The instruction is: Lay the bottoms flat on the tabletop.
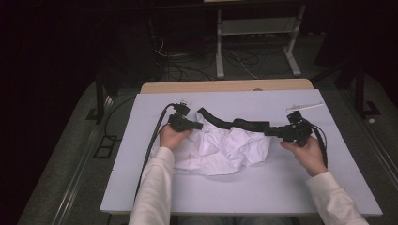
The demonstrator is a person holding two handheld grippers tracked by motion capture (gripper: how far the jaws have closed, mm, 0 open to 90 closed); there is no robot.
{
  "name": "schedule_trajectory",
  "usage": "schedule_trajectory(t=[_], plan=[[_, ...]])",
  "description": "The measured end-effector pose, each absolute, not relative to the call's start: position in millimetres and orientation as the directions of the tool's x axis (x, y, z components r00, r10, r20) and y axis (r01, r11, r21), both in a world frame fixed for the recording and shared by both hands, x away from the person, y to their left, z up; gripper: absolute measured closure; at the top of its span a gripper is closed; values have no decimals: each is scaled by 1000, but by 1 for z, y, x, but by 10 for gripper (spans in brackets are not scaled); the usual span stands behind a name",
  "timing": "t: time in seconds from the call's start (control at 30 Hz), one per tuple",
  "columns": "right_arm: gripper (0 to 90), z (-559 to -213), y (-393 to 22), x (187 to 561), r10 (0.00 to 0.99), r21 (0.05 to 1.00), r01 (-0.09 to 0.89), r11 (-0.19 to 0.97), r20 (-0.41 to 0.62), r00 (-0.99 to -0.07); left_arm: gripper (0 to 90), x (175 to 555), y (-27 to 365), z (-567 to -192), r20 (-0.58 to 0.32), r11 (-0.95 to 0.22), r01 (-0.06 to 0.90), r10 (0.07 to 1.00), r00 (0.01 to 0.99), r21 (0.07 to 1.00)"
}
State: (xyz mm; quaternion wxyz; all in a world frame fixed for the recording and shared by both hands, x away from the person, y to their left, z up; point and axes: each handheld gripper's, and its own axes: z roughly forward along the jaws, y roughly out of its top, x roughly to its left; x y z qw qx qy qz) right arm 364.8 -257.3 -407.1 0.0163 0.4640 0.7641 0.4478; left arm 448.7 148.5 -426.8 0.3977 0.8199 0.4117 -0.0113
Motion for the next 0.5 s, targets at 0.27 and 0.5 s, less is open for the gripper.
schedule_trajectory(t=[0.27, 0.5], plan=[[817, -410, -295, 346, 779, 652, 751, 104, 416, -470, 881, 414, 168, -424, -331, -345, 661, 657, 677, 666], [815, -422, -295, 326, 786, 605, 787, 123, 424, -449, 881, 390, 168, -438, -321, -400, 661, 642, 697, 635]])
